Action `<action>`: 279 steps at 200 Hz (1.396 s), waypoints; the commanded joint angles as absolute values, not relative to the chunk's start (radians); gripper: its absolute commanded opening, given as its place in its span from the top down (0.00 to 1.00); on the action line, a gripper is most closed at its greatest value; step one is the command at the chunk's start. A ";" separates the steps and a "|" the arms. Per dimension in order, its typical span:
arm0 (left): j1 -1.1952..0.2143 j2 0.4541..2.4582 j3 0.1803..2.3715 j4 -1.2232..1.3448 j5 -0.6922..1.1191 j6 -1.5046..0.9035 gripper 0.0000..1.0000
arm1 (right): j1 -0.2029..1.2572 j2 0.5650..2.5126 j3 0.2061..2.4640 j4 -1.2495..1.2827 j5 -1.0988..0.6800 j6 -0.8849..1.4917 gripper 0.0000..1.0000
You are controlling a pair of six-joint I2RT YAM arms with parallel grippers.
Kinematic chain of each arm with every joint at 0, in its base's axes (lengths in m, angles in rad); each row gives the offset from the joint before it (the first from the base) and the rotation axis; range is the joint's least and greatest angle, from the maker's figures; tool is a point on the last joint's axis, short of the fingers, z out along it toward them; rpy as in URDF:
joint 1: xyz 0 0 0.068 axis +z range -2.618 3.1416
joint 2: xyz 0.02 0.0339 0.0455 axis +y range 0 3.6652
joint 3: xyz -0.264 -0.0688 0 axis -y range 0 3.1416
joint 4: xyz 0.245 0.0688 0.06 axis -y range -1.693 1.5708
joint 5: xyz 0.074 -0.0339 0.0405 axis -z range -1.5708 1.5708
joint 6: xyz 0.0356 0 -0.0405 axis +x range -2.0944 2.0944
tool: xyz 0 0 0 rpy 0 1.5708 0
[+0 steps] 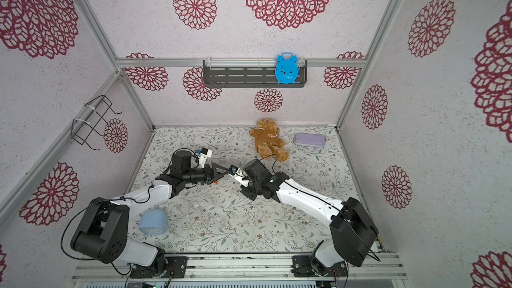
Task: Close the usb drive cover
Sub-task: Pick up the cover from the center of the board.
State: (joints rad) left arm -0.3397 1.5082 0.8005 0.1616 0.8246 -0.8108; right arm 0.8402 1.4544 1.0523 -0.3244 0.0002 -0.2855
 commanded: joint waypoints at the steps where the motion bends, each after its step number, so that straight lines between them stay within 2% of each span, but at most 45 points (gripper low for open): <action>1: -0.369 1.539 0.841 0.216 0.893 -0.787 0.35 | 0.833 1.402 1.057 -0.270 0.011 -0.245 0.78; 66: -0.409 1.577 0.865 0.259 0.964 -0.794 0.49 | 0.833 1.368 1.048 -0.212 0.047 -0.218 0.79; 133: -0.419 1.596 0.880 0.267 1.016 -0.795 0.56 | 0.833 1.380 1.055 -0.175 0.046 -0.199 0.79; 279: -0.427 1.612 0.900 0.249 1.029 -0.786 0.85 | 0.834 1.391 1.063 -0.166 0.021 -0.191 0.79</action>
